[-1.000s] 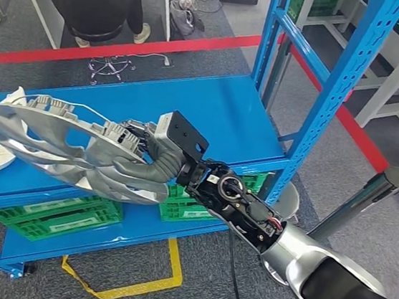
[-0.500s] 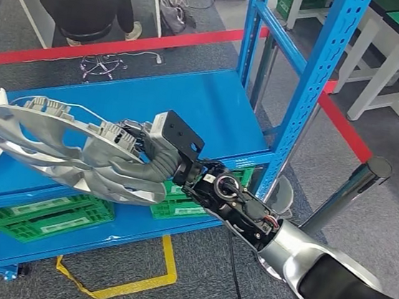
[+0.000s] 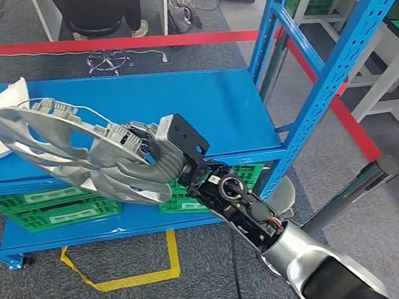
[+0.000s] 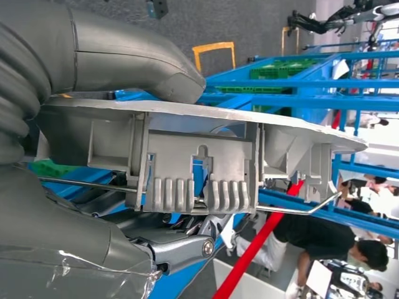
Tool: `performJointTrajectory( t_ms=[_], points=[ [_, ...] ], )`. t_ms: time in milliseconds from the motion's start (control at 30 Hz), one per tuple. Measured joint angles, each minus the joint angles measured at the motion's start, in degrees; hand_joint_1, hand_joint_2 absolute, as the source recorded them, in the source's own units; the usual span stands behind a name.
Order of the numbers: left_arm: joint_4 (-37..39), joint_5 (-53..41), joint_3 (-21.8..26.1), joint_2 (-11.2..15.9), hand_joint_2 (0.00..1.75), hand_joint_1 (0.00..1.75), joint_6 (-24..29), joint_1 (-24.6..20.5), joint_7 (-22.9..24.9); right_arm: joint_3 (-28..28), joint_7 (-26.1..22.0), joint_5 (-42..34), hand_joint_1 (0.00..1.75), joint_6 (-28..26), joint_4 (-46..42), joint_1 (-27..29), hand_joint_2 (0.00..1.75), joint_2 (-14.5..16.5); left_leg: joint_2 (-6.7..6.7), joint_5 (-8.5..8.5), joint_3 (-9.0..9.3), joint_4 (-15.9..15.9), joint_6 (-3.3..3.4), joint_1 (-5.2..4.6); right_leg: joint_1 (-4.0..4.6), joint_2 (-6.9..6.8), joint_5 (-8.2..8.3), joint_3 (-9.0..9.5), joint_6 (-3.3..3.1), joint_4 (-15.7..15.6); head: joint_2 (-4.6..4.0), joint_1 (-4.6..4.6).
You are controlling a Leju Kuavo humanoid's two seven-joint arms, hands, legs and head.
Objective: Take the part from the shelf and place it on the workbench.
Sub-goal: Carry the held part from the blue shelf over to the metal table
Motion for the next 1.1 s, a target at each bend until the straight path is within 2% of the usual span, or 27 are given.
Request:
performJointTrajectory(
  t_ms=[67,133,200,233,267,333,367,400,433,500,533,567,600,667,700,733,767,833,867,900,933,967,1033,1067,1100],
  points=[
    [0.0,-0.15,-0.21,-0.1,1.75,0.0,-0.09,-0.15,0.01,-0.02,-0.05,0.01,1.75,-0.02,-0.05,-0.12,1.75,-0.03,-0.02,0.29,-0.44,0.27,-0.47,-0.17,0.26,0.02,1.61,3.19,-0.52,-6.07,0.0,0.03],
    [0.0,-0.22,-0.29,-0.15,1.75,0.0,-0.09,-0.29,0.03,-0.04,-0.08,0.01,1.75,-0.09,-0.09,-0.13,1.75,-0.08,0.0,0.83,-0.99,0.34,-1.21,-0.25,0.46,0.08,1.7,3.55,-0.87,-7.28,0.0,0.0],
    [0.0,-0.25,-0.32,-0.14,1.75,0.0,-0.08,-0.32,0.04,-0.04,-0.02,0.08,1.75,-0.22,-0.1,-0.01,1.75,-0.16,-0.03,0.47,-1.52,0.82,-1.87,-0.2,0.11,0.04,2.32,3.43,-1.48,-7.77,0.0,-0.03],
    [0.0,-0.26,-0.32,-0.13,1.75,0.0,-0.09,-0.34,0.04,-0.04,-0.01,0.12,1.75,-0.28,-0.1,0.01,1.75,-0.18,-0.05,-0.77,-2.19,2.32,-2.19,-0.14,-0.05,-0.03,2.76,3.24,-1.9,-8.02,0.0,-0.19],
    [0.0,-0.27,-0.32,-0.09,1.75,0.0,-0.09,-0.37,0.04,-0.04,-0.01,0.15,1.75,-0.3,-0.1,-0.01,1.75,-0.19,-0.07,-2.74,-3.35,5.06,-2.5,-0.04,-0.2,-0.1,3.2,2.95,-2.22,-8.24,0.0,-0.39],
    [0.0,-0.27,-0.33,-0.05,1.75,0.0,-0.09,-0.39,0.04,-0.04,-0.02,0.16,1.75,-0.33,-0.1,-0.03,1.75,-0.2,-0.08,-7.19,-6.47,12.97,-3.14,0.18,-0.14,-0.14,3.9,2.02,-2.53,-8.23,0.0,-0.76],
    [0.0,-0.27,-0.35,-0.05,1.75,0.0,-0.09,-0.37,0.05,-0.03,0.02,0.16,1.75,-0.33,-0.1,0.02,1.75,-0.22,-0.07,-8.5,-7.54,16.06,-3.38,0.28,-0.12,-0.14,4.24,1.55,-2.51,-8.2,0.0,-0.83],
    [0.0,-0.28,-0.38,-0.07,1.75,0.0,-0.09,-0.36,0.05,-0.02,0.08,0.17,1.75,-0.37,-0.1,0.09,1.75,-0.25,-0.07,-8.77,-7.66,17.24,-3.54,0.39,-0.12,-0.14,4.58,1.08,-2.45,-8.16,0.0,-0.85],
    [0.0,-0.28,-0.44,-0.07,1.75,0.0,-0.09,-0.36,0.07,-0.02,0.17,0.18,1.75,-0.42,-0.1,0.17,1.75,-0.28,-0.06,-8.0,-6.55,16.03,-3.64,0.51,-0.14,-0.13,4.9,0.64,-2.34,-8.1,0.0,-0.87],
    [-0.01,-0.34,-0.67,-0.02,1.75,0.0,-0.09,-0.51,0.11,-0.04,0.39,0.22,1.75,-0.59,-0.14,0.26,1.75,-0.32,-0.04,-5.06,-1.59,8.25,-3.68,0.78,-0.17,-0.09,5.44,-0.05,-1.94,-7.93,0.0,-0.9],
    [-0.01,-0.37,-0.84,0.0,1.75,0.0,-0.09,-0.66,0.14,-0.09,0.5,0.26,1.75,-0.71,-0.21,0.25,1.75,-0.33,-0.11,-3.91,0.68,4.28,-3.47,0.77,-0.06,-0.07,5.65,-0.38,-1.66,-7.76,0.0,-0.96],
    [-0.02,-0.42,-1.01,0.01,1.75,0.0,-0.1,-0.79,0.17,-0.15,0.62,0.31,1.75,-0.82,-0.27,0.23,1.75,-0.35,-0.21,-3.22,2.09,1.6,-3.14,0.73,0.04,-0.06,5.9,-0.65,-1.33,-7.66,0.0,-0.91],
    [-0.03,-0.44,-1.15,0.0,1.75,0.0,-0.1,-0.86,0.2,-0.22,0.69,0.33,1.75,-0.92,-0.34,0.22,1.75,-0.37,-0.32,-2.95,2.61,0.33,-2.73,0.62,0.11,-0.05,6.14,-0.87,-0.99,-7.62,0.0,-0.84],
    [-0.04,-0.46,-1.33,-0.04,1.75,0.0,-0.11,-0.8,0.25,-0.34,0.77,0.36,1.75,-1.04,-0.38,0.22,1.75,-0.44,-0.4,-2.39,2.22,0.16,-1.71,0.42,0.07,-0.01,6.66,-1.16,-0.25,-7.7,0.0,-0.68],
    [-0.04,-0.45,-1.41,-0.06,1.75,0.0,-0.1,-0.76,0.28,-0.41,0.77,0.36,1.75,-1.1,-0.38,0.23,1.75,-0.51,-0.32,-2.05,1.99,0.11,-1.2,0.4,-0.06,-0.01,6.34,-1.44,0.08,-7.39,0.0,-0.68],
    [-0.04,-0.43,-1.5,-0.08,1.75,0.0,-0.09,-0.75,0.32,-0.48,0.78,0.36,1.75,-1.14,-0.38,0.25,1.75,-0.59,-0.23,-1.66,1.7,0.01,-0.66,0.41,-0.13,-0.02,5.17,-1.99,0.35,-6.22,0.0,-0.58],
    [-0.05,-0.42,-1.59,-0.09,1.75,0.0,-0.08,-0.77,0.35,-0.54,0.78,0.36,1.75,-1.17,-0.38,0.27,1.75,-0.67,-0.14,-1.25,1.31,-0.09,-0.19,0.43,-0.2,-0.04,3.05,-2.93,0.55,-3.77,0.0,-0.41],
    [-0.06,-0.38,-1.68,-0.07,1.75,0.0,-0.07,-0.77,0.37,-0.6,0.78,0.36,1.75,-1.23,-0.38,0.38,1.75,-0.78,-0.06,-0.54,0.41,-0.06,0.28,0.27,-0.22,-0.11,-2.55,-5.4,0.8,4.28,0.0,0.05],
    [-0.07,-0.37,-1.7,-0.07,1.75,0.0,-0.07,-0.74,0.37,-0.61,0.79,0.36,1.75,-1.27,-0.38,0.49,1.75,-0.81,-0.05,-0.19,-0.06,-0.04,0.36,0.16,-0.21,-0.11,-4.51,-6.24,0.86,7.99,0.0,0.16],
    [-0.07,-0.37,-1.72,-0.07,1.75,0.0,-0.07,-0.71,0.37,-0.61,0.79,0.36,1.75,-1.31,-0.38,0.63,1.75,-0.85,-0.04,0.15,-0.52,-0.01,0.38,0.06,-0.18,-0.11,-5.3,-6.22,0.84,9.96,0.0,0.19],
    [-0.07,-0.36,-1.73,-0.08,1.75,0.0,-0.07,-0.68,0.37,-0.62,0.8,0.36,1.75,-1.33,-0.38,0.75,1.75,-0.87,-0.06,0.46,-0.91,0.02,0.34,-0.02,-0.14,-0.11,-4.92,-5.1,0.73,9.61,0.0,0.22],
    [-0.07,-0.36,-1.73,-0.08,1.75,0.0,-0.07,-0.65,0.37,-0.62,0.82,0.36,1.75,-1.35,-0.38,0.82,1.75,-0.88,-0.09,0.74,-1.22,0.05,0.25,-0.06,-0.08,-0.11,-3.63,-2.83,0.54,6.83,0.0,0.27],
    [-0.07,-0.36,-1.75,-0.18,1.75,0.0,-0.07,-0.65,0.37,-0.68,0.84,0.36,1.75,-1.35,-0.4,0.8,1.75,-0.9,-0.14,1.25,-1.64,0.1,-0.08,-0.16,0.18,-0.06,-0.98,3.15,-0.17,-2.11,0.0,0.38],
    [-0.07,-0.33,-1.77,-0.24,1.75,0.0,-0.07,-0.68,0.37,-0.73,0.83,0.36,1.75,-1.35,-0.45,0.76,1.75,-0.9,-0.14,1.58,-1.81,0.08,-0.36,-0.19,0.36,-0.04,-0.24,5.28,-0.49,-5.69,0.0,0.37],
    [-0.07,-0.3,-1.79,-0.31,1.75,0.0,-0.07,-0.7,0.37,-0.79,0.81,0.36,1.75,-1.34,-0.51,0.71,1.75,-0.9,-0.14,1.91,-1.93,0.05,-0.68,-0.18,0.57,-0.01,0.03,6.41,-0.76,-7.83,0.0,0.4]
  ],
)
